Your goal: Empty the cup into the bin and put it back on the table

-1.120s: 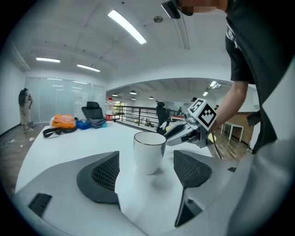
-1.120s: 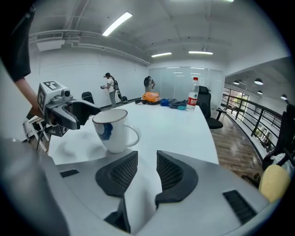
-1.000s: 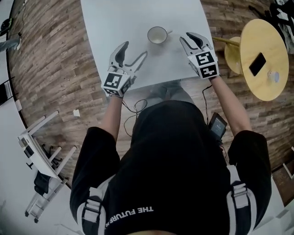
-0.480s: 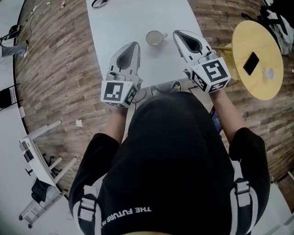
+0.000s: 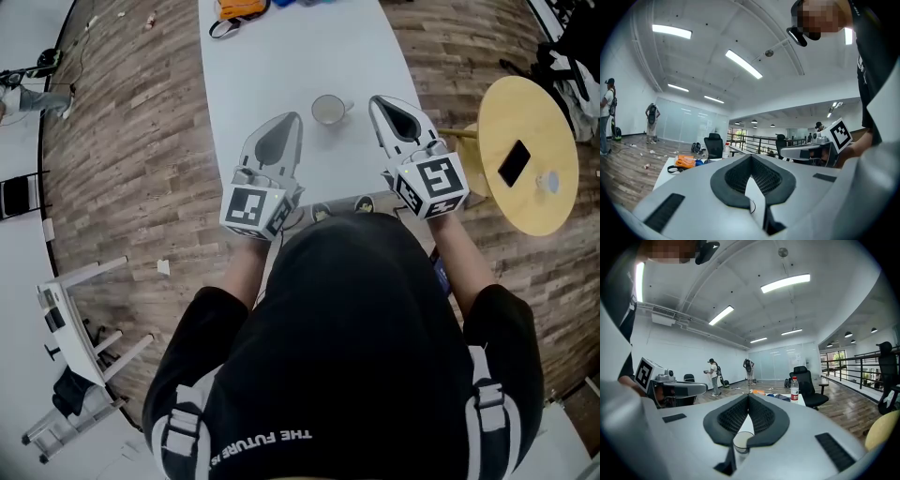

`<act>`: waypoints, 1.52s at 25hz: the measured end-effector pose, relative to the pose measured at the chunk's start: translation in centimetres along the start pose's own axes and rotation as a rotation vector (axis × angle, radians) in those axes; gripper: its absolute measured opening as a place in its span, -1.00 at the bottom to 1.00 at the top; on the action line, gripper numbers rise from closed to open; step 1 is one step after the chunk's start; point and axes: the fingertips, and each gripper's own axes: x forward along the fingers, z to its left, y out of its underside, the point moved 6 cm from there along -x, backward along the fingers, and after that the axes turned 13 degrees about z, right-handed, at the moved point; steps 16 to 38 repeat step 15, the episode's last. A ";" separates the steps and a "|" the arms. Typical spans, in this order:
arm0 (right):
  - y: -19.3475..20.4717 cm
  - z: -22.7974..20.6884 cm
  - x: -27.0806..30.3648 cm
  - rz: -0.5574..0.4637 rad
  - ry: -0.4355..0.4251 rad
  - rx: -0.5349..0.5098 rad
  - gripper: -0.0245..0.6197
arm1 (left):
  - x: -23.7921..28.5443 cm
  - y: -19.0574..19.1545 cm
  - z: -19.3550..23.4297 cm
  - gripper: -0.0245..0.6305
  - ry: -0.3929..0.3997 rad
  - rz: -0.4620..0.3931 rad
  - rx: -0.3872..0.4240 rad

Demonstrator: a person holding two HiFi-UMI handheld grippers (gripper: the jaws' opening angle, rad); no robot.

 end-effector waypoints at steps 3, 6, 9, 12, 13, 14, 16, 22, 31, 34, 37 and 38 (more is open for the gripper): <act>0.0 -0.2 0.2 0.005 0.001 -0.016 -0.87 | 0.2 -0.2 0.0 -0.86 -0.002 -0.004 -0.003; -0.2 -0.2 0.5 0.010 -0.002 -0.021 -0.87 | 0.2 -0.2 0.2 -0.86 -0.001 -0.006 -0.004; -0.4 -0.7 0.9 0.011 0.001 -0.022 -0.88 | 0.5 -0.3 0.5 -0.86 0.003 -0.004 -0.001; -0.6 -1.2 1.0 0.016 0.003 -0.019 -0.88 | 0.9 -0.3 0.6 -0.86 0.011 -0.001 0.003; -0.6 -1.3 1.1 0.016 0.002 -0.021 -0.87 | 1.0 -0.3 0.7 -0.86 0.013 -0.002 0.005; -0.7 -1.5 1.3 0.017 0.001 -0.023 -0.87 | 1.1 -0.3 0.8 -0.86 0.015 -0.004 0.008; -0.7 -1.6 1.4 0.017 -0.001 -0.026 -0.87 | 1.2 -0.3 1.0 -0.86 0.018 -0.007 0.011; -0.7 -1.6 1.4 0.017 -0.001 -0.026 -0.87 | 1.2 -0.3 1.0 -0.86 0.018 -0.007 0.011; -0.7 -1.6 1.4 0.017 -0.001 -0.026 -0.87 | 1.2 -0.3 1.0 -0.86 0.018 -0.007 0.011; -0.7 -1.6 1.4 0.017 -0.001 -0.026 -0.87 | 1.2 -0.3 1.0 -0.86 0.018 -0.007 0.011; -0.7 -1.6 1.4 0.017 -0.001 -0.026 -0.87 | 1.2 -0.3 1.0 -0.86 0.018 -0.007 0.011; -0.7 -1.6 1.4 0.017 -0.001 -0.026 -0.87 | 1.2 -0.3 1.0 -0.86 0.018 -0.007 0.011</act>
